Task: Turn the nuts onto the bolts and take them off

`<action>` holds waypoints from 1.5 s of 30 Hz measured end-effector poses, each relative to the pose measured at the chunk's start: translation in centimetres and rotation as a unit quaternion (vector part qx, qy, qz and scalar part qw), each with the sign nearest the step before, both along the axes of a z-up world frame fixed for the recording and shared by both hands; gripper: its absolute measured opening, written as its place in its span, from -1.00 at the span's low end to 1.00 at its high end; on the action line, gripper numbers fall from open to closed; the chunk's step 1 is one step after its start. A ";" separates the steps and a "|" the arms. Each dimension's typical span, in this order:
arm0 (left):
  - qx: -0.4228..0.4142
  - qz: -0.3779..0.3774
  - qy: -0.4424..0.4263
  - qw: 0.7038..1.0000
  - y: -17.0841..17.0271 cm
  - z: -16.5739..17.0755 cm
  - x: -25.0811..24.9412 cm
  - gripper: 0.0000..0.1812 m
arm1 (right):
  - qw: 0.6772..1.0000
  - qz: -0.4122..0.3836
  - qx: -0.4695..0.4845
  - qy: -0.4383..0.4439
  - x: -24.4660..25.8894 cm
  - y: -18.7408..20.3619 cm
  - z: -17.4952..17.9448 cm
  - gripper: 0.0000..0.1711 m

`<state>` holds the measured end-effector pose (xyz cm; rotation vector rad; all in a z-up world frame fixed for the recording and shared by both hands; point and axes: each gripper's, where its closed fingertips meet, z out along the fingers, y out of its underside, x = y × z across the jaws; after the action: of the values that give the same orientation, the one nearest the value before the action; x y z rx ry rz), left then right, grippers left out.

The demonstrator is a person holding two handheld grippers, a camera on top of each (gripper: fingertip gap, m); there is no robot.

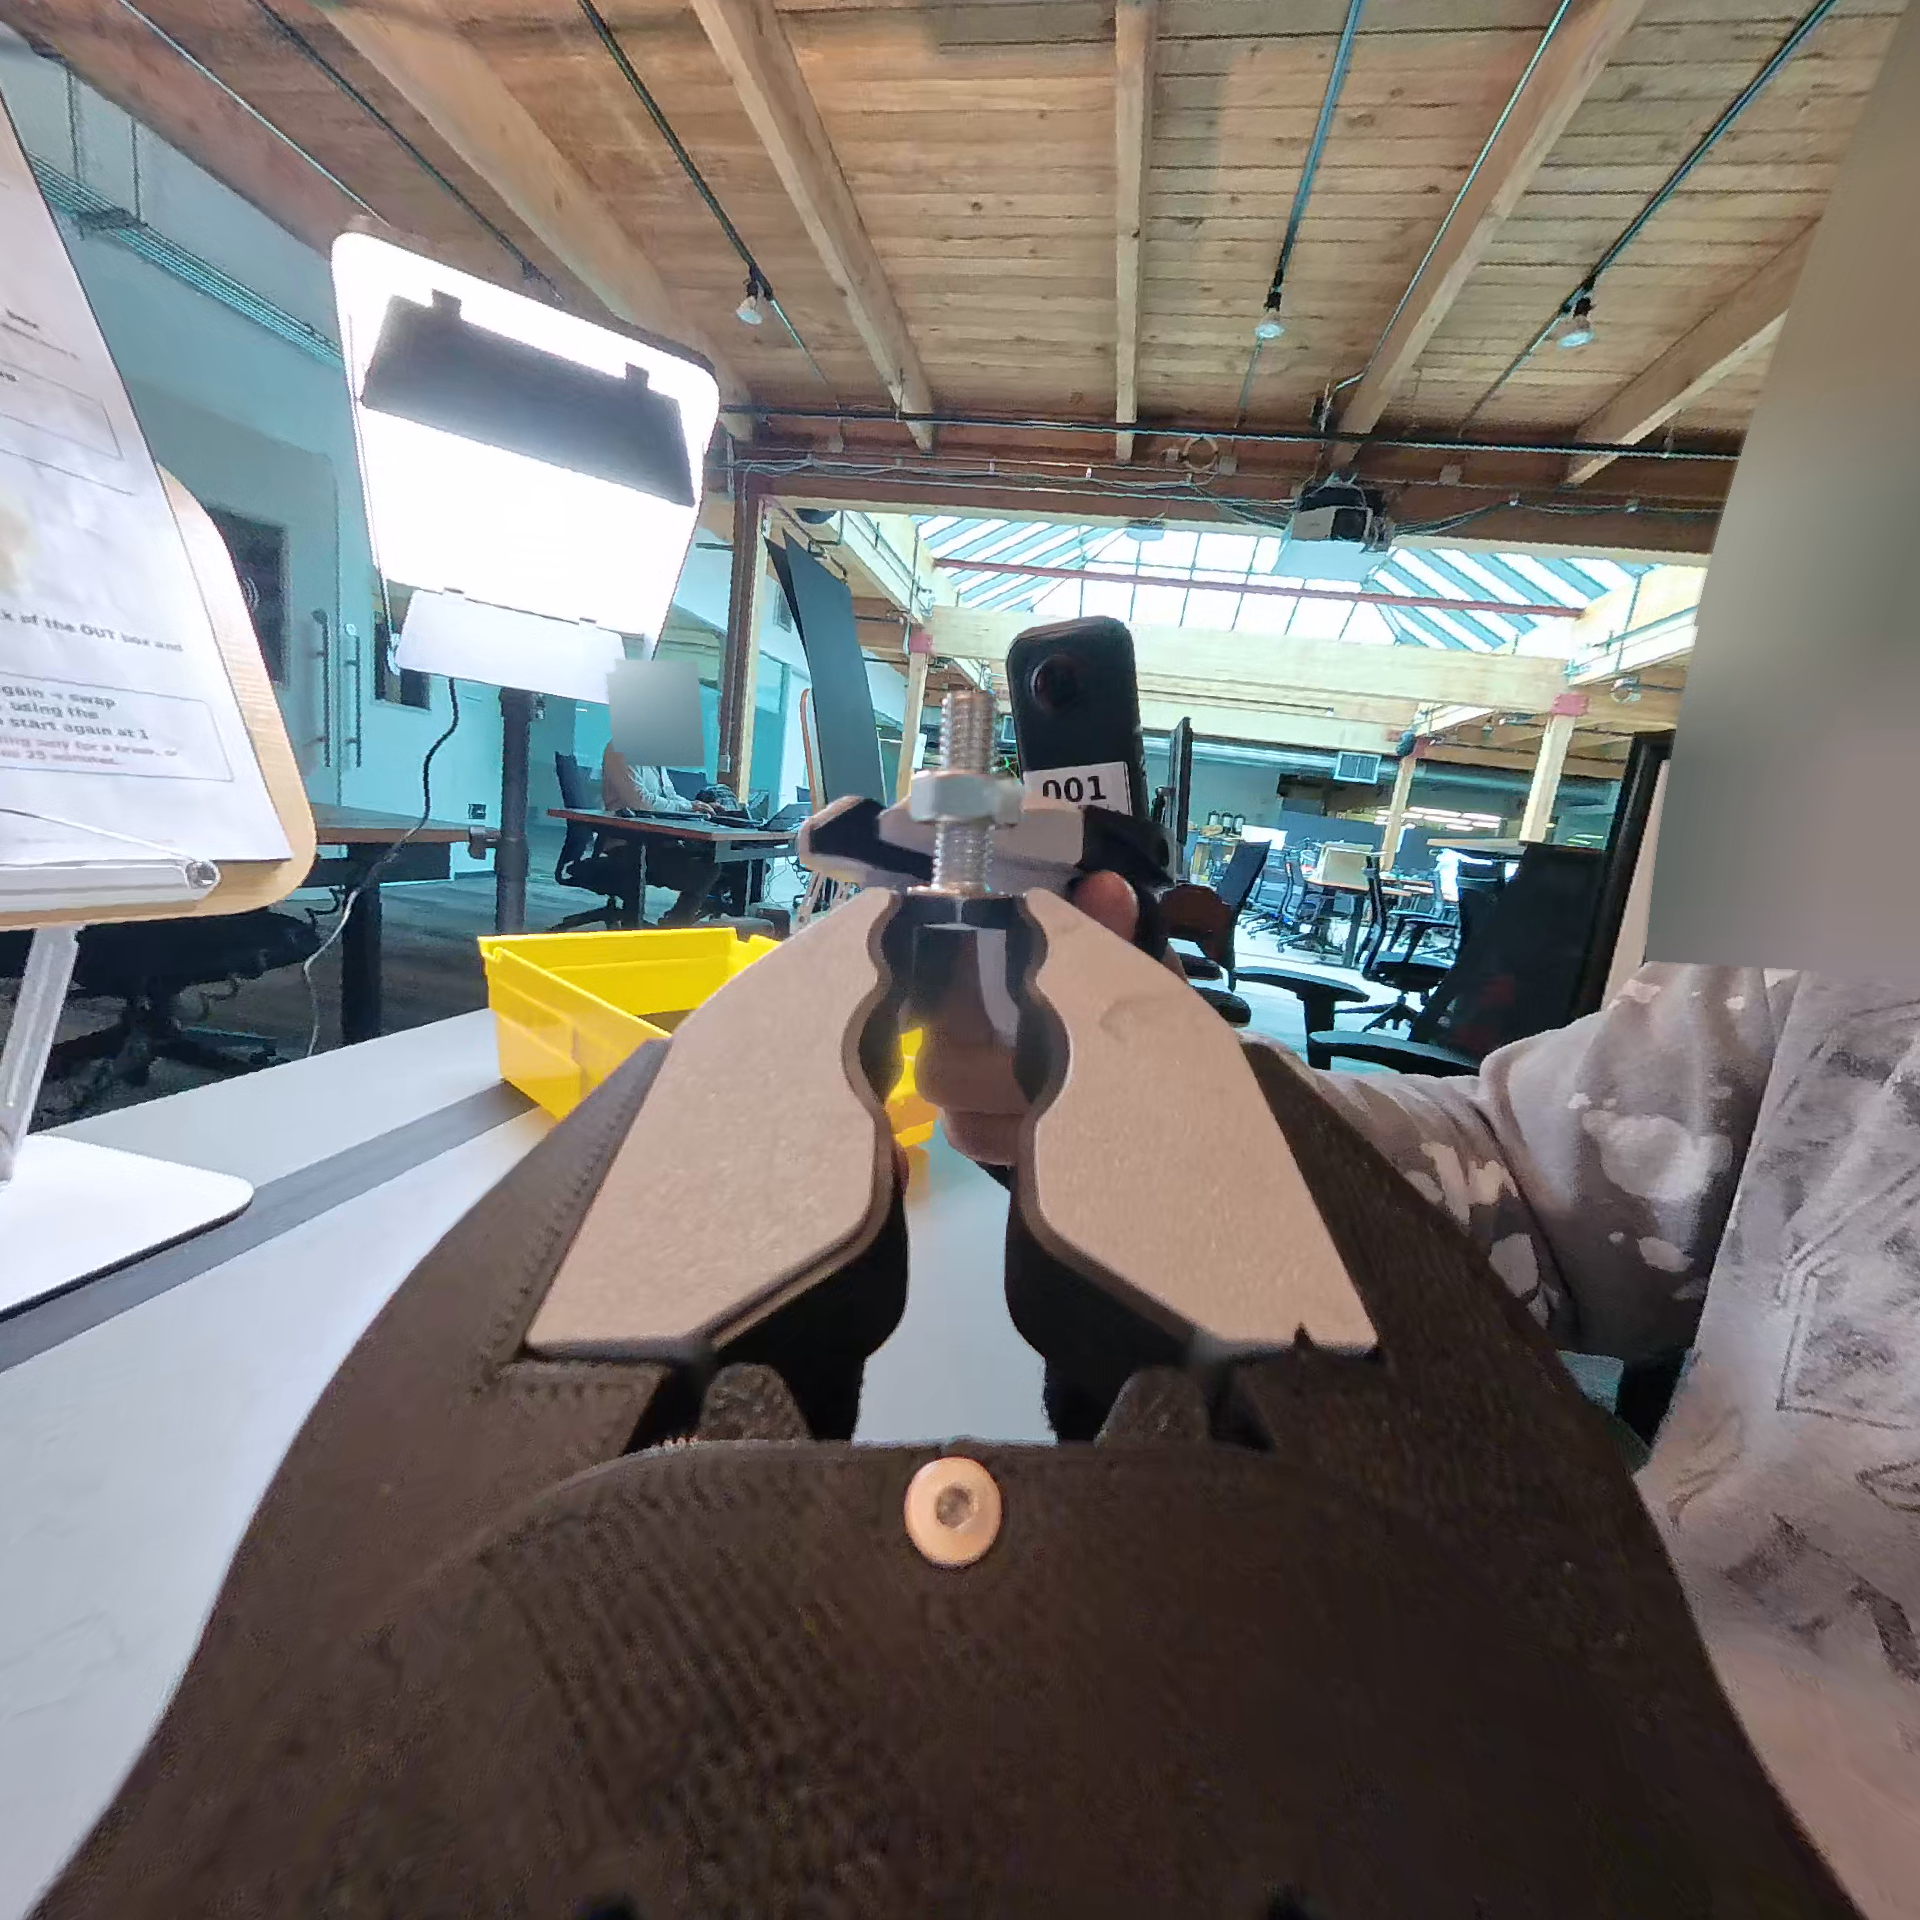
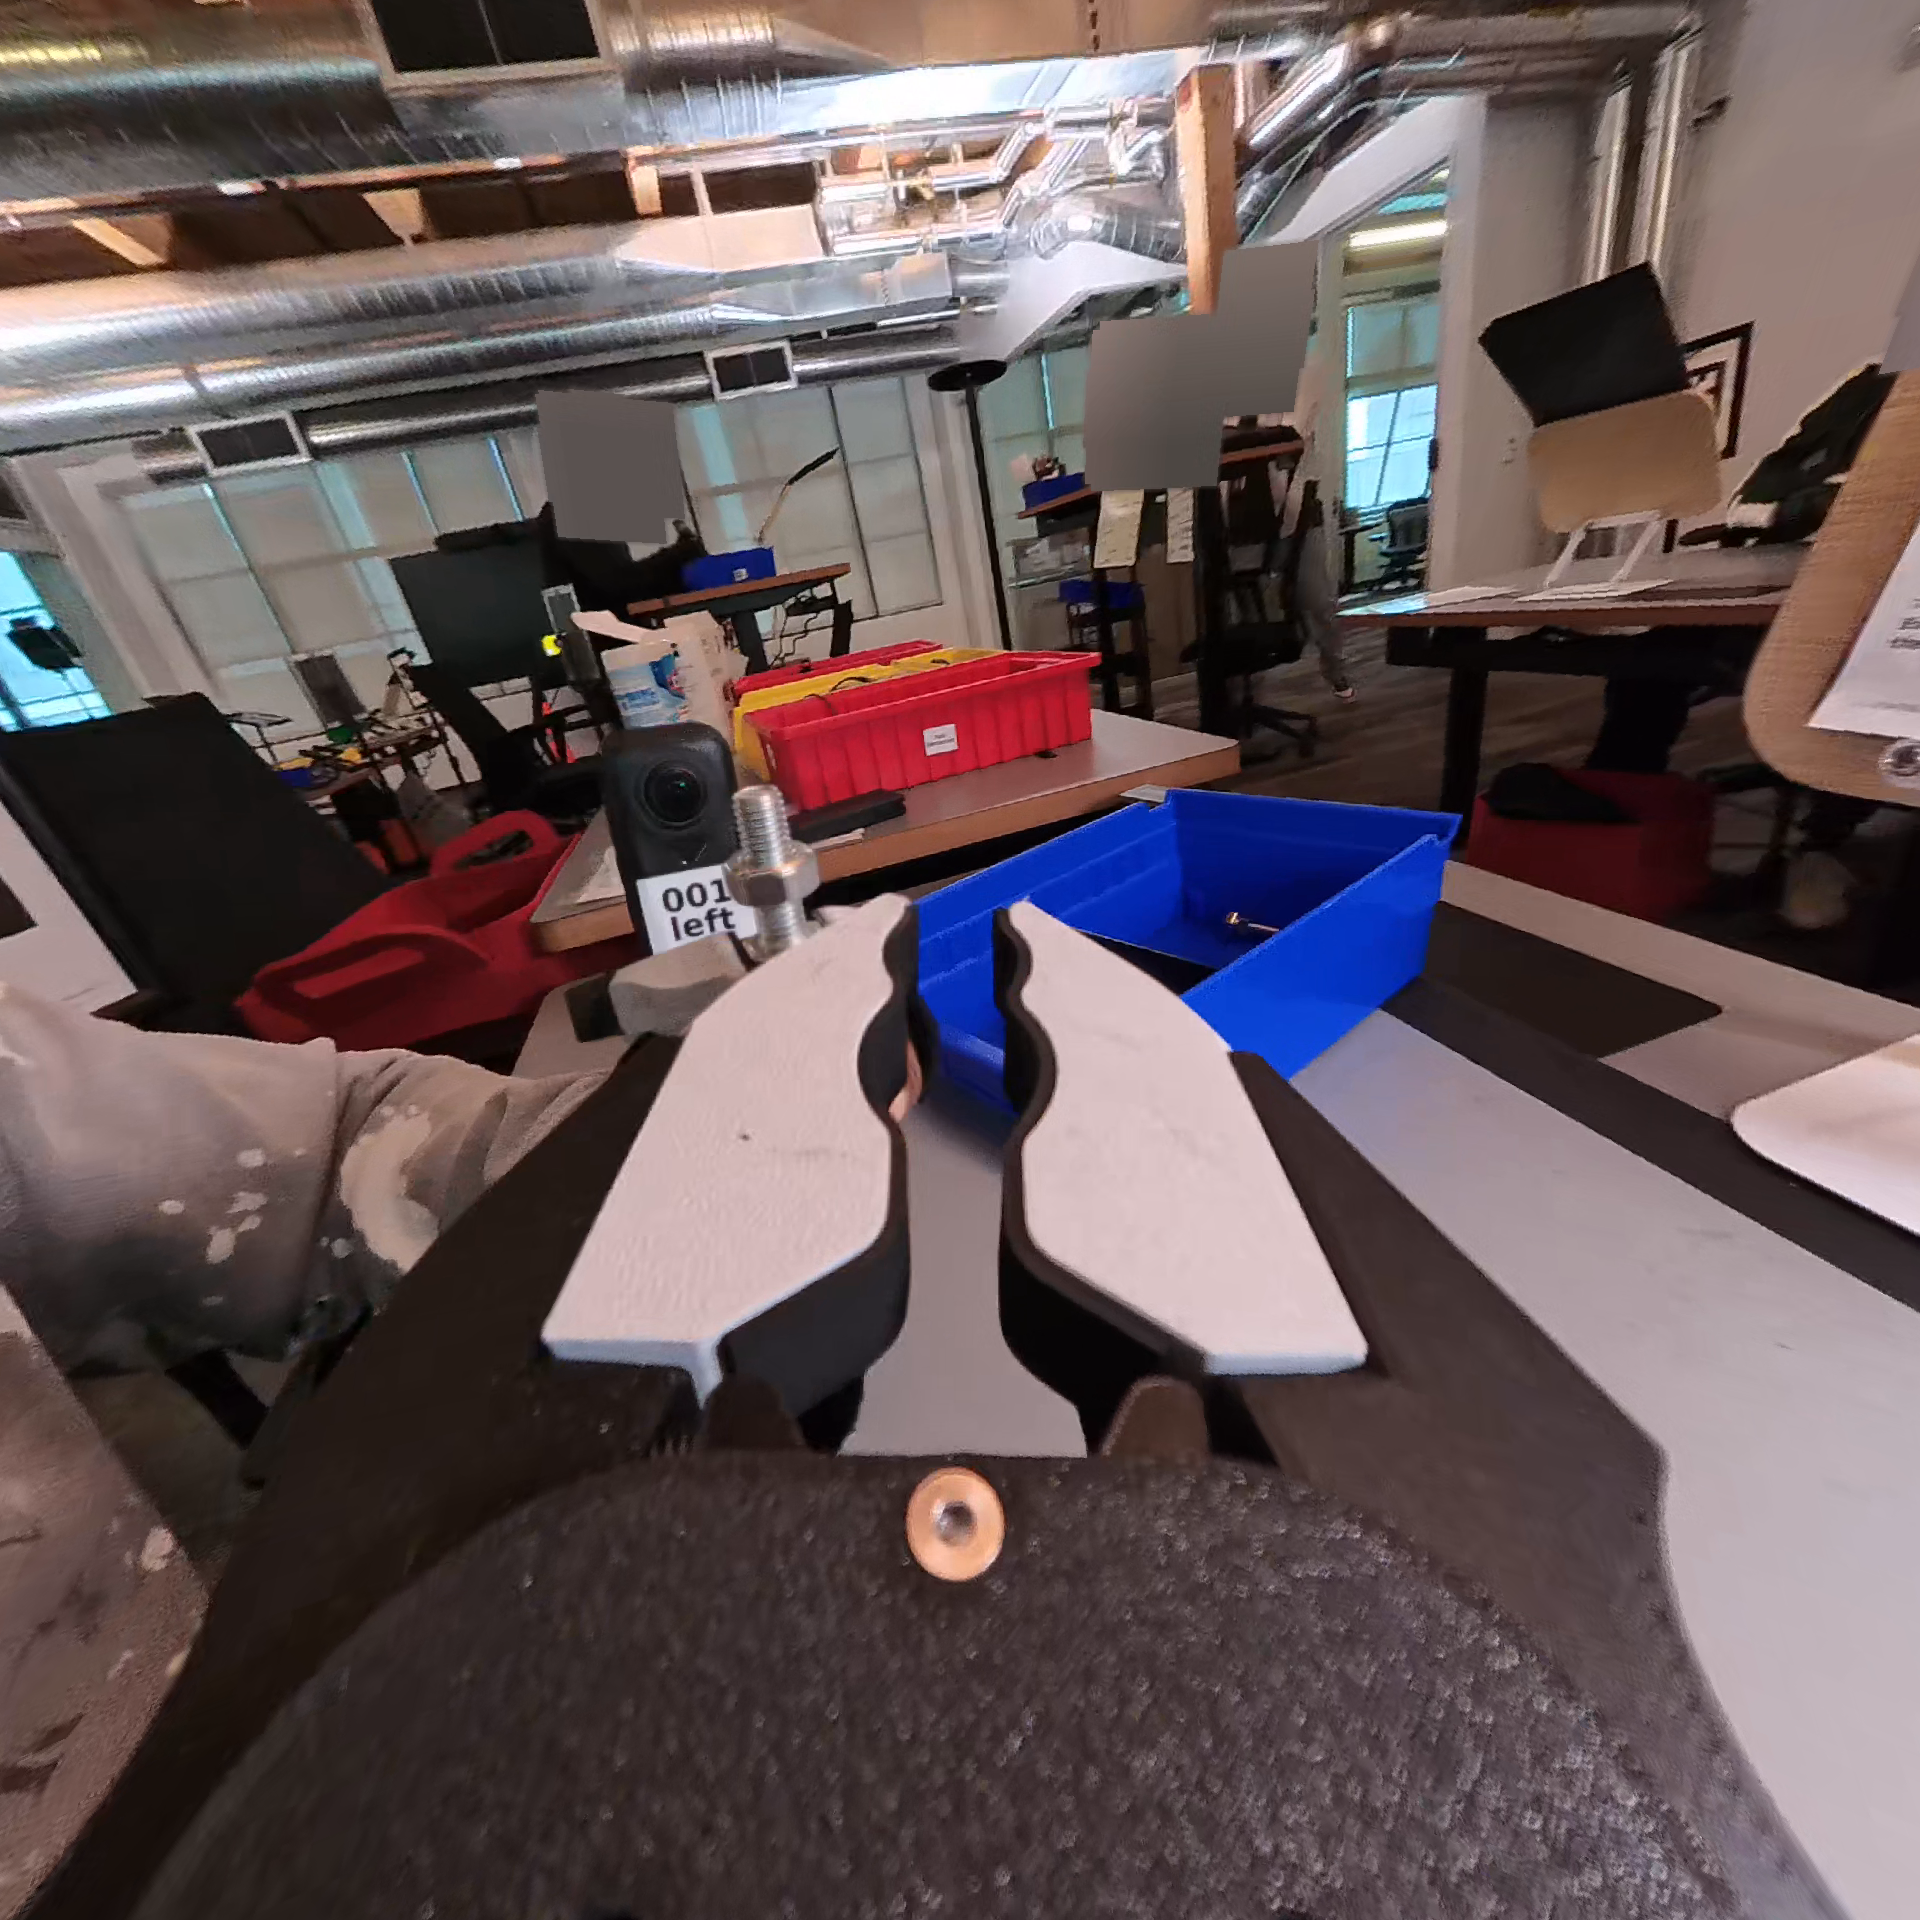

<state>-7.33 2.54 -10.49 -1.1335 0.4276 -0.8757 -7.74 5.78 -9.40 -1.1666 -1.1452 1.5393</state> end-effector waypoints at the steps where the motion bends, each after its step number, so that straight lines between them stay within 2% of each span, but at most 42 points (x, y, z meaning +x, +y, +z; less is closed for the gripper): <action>1: -0.001 -0.001 0.000 1.000 0.0 0.0 0.1 -0.80 | 1.000 0.007 0.000 -0.002 0.1 -0.2 0.0 -0.80; 4: -0.009 0.001 0.000 1.000 0.4 -0.5 0.1 -0.81 | 0.999 0.043 0.009 0.001 -0.1 -2.1 0.4 -0.60; 6: -0.009 -0.001 0.004 1.000 0.3 -0.6 0.3 -0.80 | 0.999 0.052 0.015 -0.005 -0.5 -2.9 0.2 -0.57; 8: -0.010 0.002 0.004 1.000 0.3 -0.5 0.3 -0.80 | 0.999 0.040 0.017 -0.007 -0.5 -2.4 0.0 -0.59; 10: -0.006 -0.004 -0.002 1.000 0.1 -0.2 0.1 -0.80 | 1.000 0.006 0.000 -0.006 -0.3 -0.6 0.0 -0.82; 11: -0.002 -0.001 0.000 1.000 0.0 -0.1 0.0 -0.80 | 1.000 -0.006 0.002 -0.004 -0.1 0.0 0.0 -0.84; 16: -0.010 -0.001 0.002 1.000 0.3 -0.5 0.1 -0.80 | 0.999 0.035 0.013 -0.001 -0.2 -2.0 0.4 -0.61; 18: -0.010 -0.004 0.005 1.000 0.3 -0.6 0.4 -0.80 | 0.999 0.040 0.021 -0.007 -0.5 -2.6 0.2 -0.59; 20: -0.013 -0.001 0.003 1.000 0.3 -0.5 0.3 -0.80 | 0.999 0.037 0.019 -0.006 -0.5 -2.2 0.1 -0.59; 21: -0.008 -0.008 -0.003 1.000 0.2 -0.4 0.1 -0.80 | 1.000 0.023 0.009 -0.008 -0.4 -1.5 0.1 -0.76; 23: -0.004 -0.003 0.002 1.000 0.1 -0.1 0.1 -0.80 | 1.000 -0.009 0.008 -0.002 0.0 0.1 0.0 -0.84; 29: -0.012 -0.004 0.000 1.000 0.4 -0.6 0.2 -0.80 | 0.999 0.037 0.018 -0.003 -0.4 -2.2 0.3 -0.59; 32: -0.014 -0.004 -0.003 1.000 0.3 -0.5 0.2 -0.80 | 0.999 0.030 0.019 -0.006 -0.5 -2.0 0.2 -0.61; 33: -0.009 -0.011 -0.007 1.000 0.1 -0.3 0.1 -0.80 | 1.000 0.009 0.010 -0.007 -0.4 -1.1 0.1 -0.80; 35: -0.005 -0.006 -0.003 1.000 0.1 -0.1 0.1 -0.80 | 1.000 -0.013 0.007 -0.003 0.0 0.2 0.1 -0.82; 41: -0.014 -0.004 -0.002 1.000 0.4 -0.6 0.3 -0.81 | 0.999 0.042 0.019 -0.003 -0.4 -2.6 0.4 -0.56; 44: -0.012 0.000 -0.007 1.000 0.3 -0.4 0.1 -0.80 | 0.999 0.028 0.015 -0.002 -0.4 -1.9 0.3 -0.64; 45: -0.009 -0.007 -0.010 1.000 0.1 -0.2 0.0 -0.80 | 1.000 0.004 0.005 -0.002 -0.3 -0.8 0.2 -0.83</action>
<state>-7.34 2.68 -10.70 -1.1378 0.4127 -0.9049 -8.04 5.00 -9.16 -1.1594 -1.1602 1.5354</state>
